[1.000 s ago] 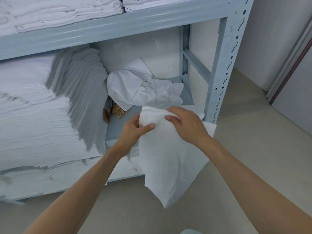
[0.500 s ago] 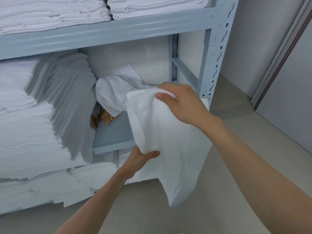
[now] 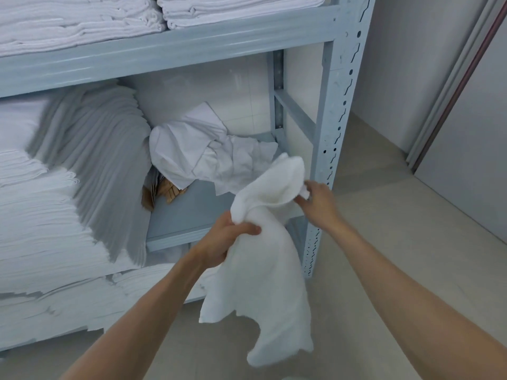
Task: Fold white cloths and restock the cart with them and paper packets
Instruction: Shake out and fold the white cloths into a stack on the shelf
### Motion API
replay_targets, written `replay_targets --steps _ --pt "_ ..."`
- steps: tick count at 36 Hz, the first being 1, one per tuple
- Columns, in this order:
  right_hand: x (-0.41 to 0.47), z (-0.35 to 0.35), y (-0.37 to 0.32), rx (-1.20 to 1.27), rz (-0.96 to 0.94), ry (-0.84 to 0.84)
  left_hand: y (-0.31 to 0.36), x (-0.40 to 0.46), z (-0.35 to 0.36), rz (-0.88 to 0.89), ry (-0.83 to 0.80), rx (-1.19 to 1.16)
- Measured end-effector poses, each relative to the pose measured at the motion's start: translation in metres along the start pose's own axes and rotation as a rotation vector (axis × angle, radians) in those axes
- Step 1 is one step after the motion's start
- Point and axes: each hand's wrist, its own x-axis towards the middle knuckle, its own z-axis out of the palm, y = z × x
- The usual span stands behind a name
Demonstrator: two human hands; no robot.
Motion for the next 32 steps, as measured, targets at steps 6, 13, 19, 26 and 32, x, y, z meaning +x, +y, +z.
replay_targets --steps 6,13,19,26,32 --pt "-0.055 0.046 0.047 0.205 0.554 -0.570 -0.001 0.002 -0.003 -0.058 0.087 -0.171" --pt "-0.081 0.046 0.050 0.684 0.695 -0.689 -0.014 -0.001 -0.015 -0.141 0.139 -0.350" --pt "-0.074 0.041 0.052 1.304 0.683 -0.535 -0.034 -0.002 -0.028 -0.196 0.123 -0.566" --pt "-0.057 0.021 0.042 1.309 0.676 -0.231 -0.056 0.009 -0.030 -0.464 0.358 -0.483" --pt "-0.052 0.002 0.050 1.246 0.566 -0.255 -0.051 0.010 -0.030 -0.307 0.333 -0.395"
